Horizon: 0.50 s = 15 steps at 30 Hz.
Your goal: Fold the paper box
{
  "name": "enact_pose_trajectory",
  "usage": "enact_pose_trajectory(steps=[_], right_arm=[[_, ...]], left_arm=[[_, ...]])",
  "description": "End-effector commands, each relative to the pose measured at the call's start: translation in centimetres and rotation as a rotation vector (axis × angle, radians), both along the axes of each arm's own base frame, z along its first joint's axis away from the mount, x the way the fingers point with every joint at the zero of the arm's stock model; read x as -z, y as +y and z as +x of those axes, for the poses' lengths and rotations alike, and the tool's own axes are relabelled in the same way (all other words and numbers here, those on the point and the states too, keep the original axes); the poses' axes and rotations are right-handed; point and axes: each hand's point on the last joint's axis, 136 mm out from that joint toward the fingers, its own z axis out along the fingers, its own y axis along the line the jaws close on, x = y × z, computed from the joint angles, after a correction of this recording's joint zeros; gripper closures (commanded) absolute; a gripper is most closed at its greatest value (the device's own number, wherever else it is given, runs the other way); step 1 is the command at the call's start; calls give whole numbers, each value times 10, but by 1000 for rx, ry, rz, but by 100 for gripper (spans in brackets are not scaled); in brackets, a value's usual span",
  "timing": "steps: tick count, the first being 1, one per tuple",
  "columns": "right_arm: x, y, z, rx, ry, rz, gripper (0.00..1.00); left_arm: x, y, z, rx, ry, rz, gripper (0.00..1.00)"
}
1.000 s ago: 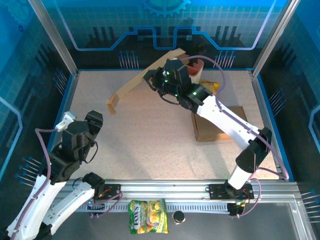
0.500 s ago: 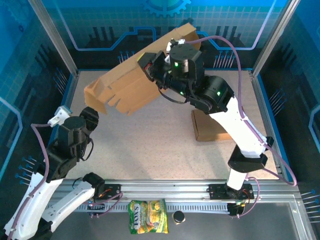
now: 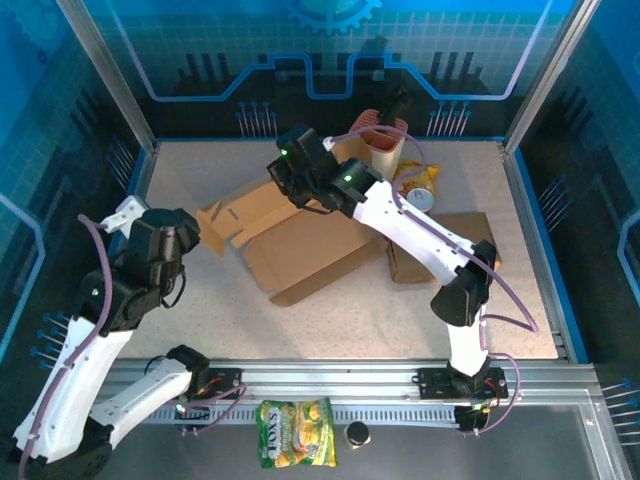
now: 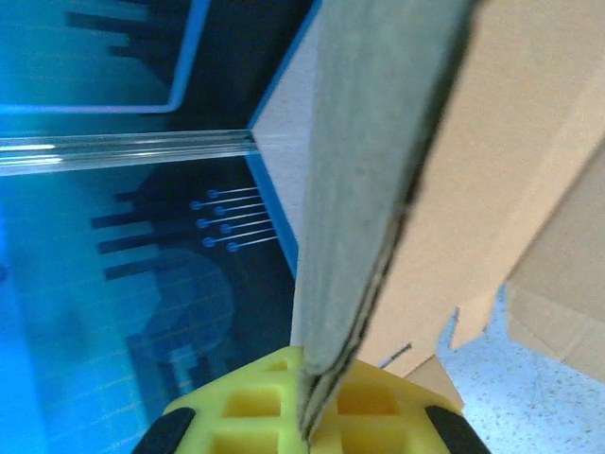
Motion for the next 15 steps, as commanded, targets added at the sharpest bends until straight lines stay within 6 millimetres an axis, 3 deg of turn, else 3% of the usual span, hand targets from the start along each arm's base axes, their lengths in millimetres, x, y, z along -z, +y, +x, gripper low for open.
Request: enact_pose_trajectory(steps=[1, 8, 11, 15], right_arm=[[-18, -3, 12, 45, -14, 124, 100], [-22, -22, 6, 76, 3, 141, 100], [-24, -27, 1, 88, 17, 157, 100], [-31, -35, -5, 113, 39, 192, 100]], left_arm=[[34, -5, -5, 56, 138, -37, 55], [129, 6, -1, -40, 313, -425, 62], [169, 11, 11, -108, 314, -539, 63], [198, 8, 41, -122, 237, -637, 62]])
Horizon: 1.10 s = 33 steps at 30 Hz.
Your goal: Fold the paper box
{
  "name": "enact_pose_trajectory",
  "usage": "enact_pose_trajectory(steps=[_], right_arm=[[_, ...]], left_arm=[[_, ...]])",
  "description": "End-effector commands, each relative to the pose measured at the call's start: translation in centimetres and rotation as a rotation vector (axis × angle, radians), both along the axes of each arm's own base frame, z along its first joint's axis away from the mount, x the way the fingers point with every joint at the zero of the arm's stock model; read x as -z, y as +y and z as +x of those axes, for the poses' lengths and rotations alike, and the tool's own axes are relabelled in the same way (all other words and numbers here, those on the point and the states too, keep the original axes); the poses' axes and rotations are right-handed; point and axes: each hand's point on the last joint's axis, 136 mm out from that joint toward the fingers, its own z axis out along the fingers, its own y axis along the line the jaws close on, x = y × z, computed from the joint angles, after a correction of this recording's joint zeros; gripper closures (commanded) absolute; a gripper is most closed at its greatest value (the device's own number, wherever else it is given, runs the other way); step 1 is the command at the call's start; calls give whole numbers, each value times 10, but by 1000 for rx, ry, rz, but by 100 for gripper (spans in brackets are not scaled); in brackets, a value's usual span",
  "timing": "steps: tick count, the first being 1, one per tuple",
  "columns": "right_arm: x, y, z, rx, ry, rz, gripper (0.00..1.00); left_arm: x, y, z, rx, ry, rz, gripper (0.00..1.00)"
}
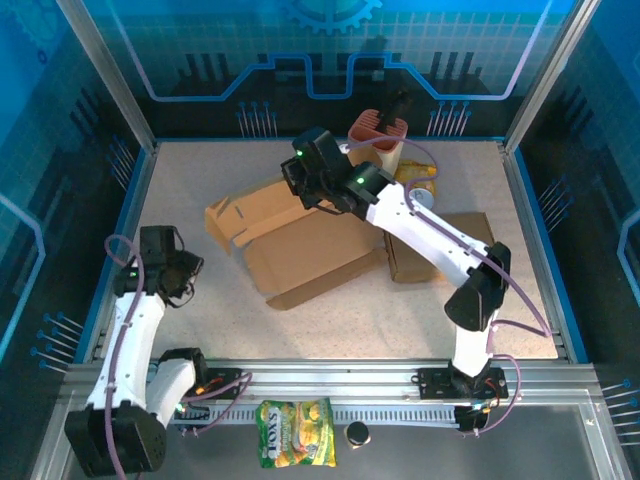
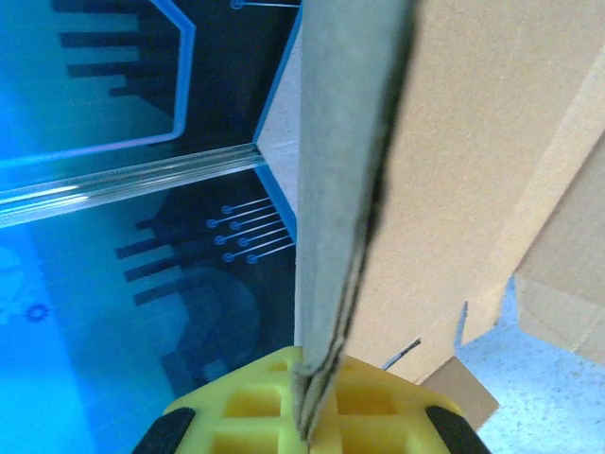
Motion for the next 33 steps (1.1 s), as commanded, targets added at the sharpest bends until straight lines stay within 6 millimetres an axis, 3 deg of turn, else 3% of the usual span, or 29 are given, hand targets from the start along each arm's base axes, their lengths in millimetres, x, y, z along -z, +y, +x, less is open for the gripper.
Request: enact_pose_trajectory(steps=[1, 3, 8, 11, 23, 33], right_arm=[[-27, -12, -6, 46, -10, 88, 100], [-32, -13, -8, 59, 1, 115, 100], [-34, -17, -7, 90, 49, 179, 100], [-30, -20, -4, 108, 82, 206, 100], [-3, -11, 19, 151, 155, 311, 100], [16, -5, 24, 156, 200, 327, 100]], left_arm=[[-2, -13, 44, -18, -184, -147, 61], [7, -14, 60, -37, -248, -204, 57], [7, -20, 98, -8, -407, -294, 49], [11, -25, 107, 12, -442, -343, 46], [25, -44, 95, 81, -457, -426, 46], [5, -42, 108, 110, -551, -396, 43]])
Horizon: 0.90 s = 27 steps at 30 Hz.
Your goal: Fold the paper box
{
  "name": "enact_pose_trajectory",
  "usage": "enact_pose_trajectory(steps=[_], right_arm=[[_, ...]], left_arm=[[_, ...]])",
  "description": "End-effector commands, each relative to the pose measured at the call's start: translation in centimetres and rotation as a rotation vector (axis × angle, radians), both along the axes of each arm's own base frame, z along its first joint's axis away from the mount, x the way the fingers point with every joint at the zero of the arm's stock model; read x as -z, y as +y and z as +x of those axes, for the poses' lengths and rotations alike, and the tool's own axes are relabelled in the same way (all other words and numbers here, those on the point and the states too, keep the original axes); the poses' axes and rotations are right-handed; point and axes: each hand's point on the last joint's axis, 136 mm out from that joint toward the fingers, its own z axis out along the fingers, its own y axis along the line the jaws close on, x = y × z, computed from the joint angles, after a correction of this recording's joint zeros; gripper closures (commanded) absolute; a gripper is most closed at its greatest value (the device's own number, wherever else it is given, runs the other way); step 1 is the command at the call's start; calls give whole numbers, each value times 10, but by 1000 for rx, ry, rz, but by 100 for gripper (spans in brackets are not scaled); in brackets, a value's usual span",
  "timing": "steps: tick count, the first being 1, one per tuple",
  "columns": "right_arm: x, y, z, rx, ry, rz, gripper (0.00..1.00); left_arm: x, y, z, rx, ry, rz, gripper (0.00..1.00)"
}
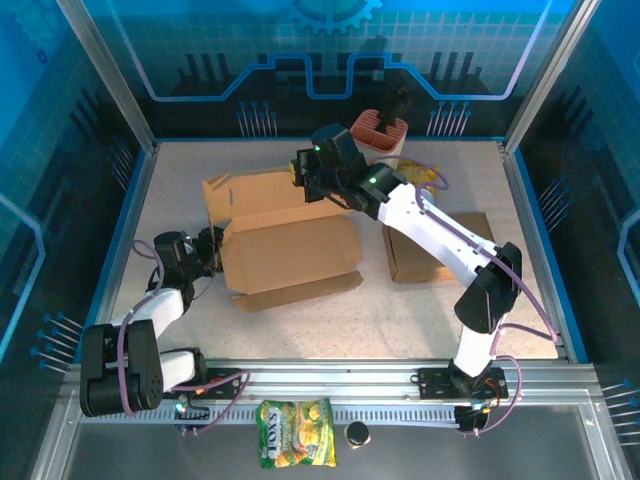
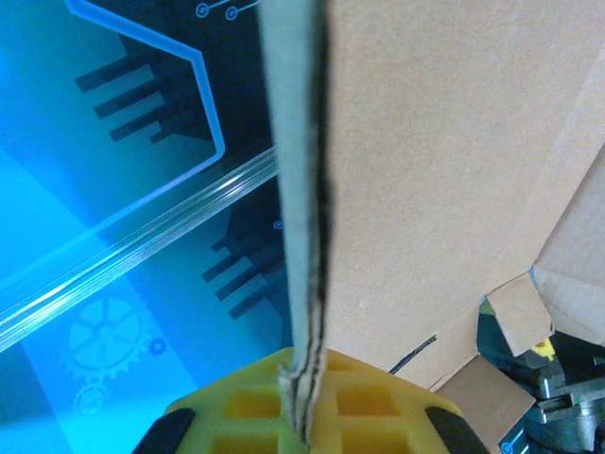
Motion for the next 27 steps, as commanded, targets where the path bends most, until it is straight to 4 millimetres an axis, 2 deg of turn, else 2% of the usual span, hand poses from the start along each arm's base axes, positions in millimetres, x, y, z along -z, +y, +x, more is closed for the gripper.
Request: enact_pose_trajectory(steps=[1, 6, 11, 17, 21, 27], right_arm=[[11, 4, 7, 28, 36, 39, 100], [25, 13, 16, 35, 32, 64, 100], [41, 17, 23, 48, 15, 54, 100], [73, 23, 38, 63, -35, 45, 100], [85, 33, 50, 56, -121, 55, 100], [106, 36, 48, 49, -168, 22, 100]], left_arm=[[-16, -2, 7, 24, -75, 15, 43], [-4, -12, -4, 63, -39, 54, 43], [19, -10, -19, 76, 25, 126, 42], [48, -4, -35, 77, 98, 209, 41], [56, -2, -35, 77, 122, 224, 40], [76, 2, -31, 68, 172, 229, 41]])
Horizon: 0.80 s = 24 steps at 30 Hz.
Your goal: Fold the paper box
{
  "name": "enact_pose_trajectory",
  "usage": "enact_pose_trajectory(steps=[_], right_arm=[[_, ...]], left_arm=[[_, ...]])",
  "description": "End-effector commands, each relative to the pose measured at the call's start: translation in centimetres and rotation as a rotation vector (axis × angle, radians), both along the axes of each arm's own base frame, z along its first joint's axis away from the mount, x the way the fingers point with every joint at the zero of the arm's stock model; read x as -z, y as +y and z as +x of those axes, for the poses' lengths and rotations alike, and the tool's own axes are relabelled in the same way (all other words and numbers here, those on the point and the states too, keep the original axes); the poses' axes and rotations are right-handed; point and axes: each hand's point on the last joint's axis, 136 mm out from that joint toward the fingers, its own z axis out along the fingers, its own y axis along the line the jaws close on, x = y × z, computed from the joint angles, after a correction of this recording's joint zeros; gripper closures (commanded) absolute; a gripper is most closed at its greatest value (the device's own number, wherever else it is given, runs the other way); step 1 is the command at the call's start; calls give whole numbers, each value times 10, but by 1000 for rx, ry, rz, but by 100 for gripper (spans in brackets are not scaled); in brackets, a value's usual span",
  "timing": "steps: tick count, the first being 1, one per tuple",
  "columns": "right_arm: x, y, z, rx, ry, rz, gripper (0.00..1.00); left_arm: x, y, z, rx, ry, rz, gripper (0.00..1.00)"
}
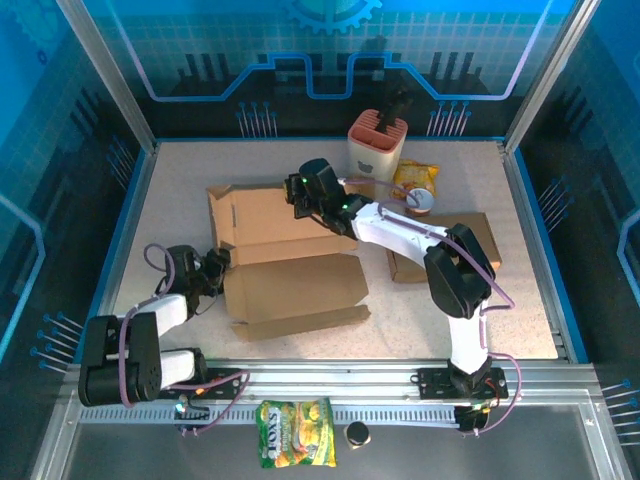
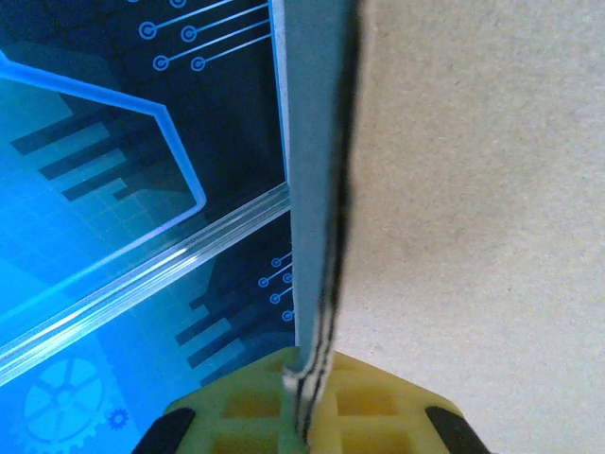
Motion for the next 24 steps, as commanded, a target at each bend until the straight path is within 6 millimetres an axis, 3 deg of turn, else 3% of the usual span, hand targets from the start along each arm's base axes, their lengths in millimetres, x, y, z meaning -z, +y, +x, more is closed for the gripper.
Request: enact_pose_trajectory(steps=[1, 6, 12, 20, 24], right_arm=[[-3, 10, 2, -8, -95, 12, 100], [2, 13, 9, -18, -176, 16, 100], [-3, 11, 15, -33, -288, 0, 100], [-16, 5, 10, -35, -344, -22, 100], [-22, 3, 7, -38, -357, -25, 100]], left_arm=[[11, 3, 3, 12, 5, 51, 42], [22, 2, 9, 21, 3, 46, 45], [23, 6, 3, 6, 46, 58, 42], [17, 32, -50, -78, 278, 194, 37], [20, 33, -66, -77, 386, 201, 36]])
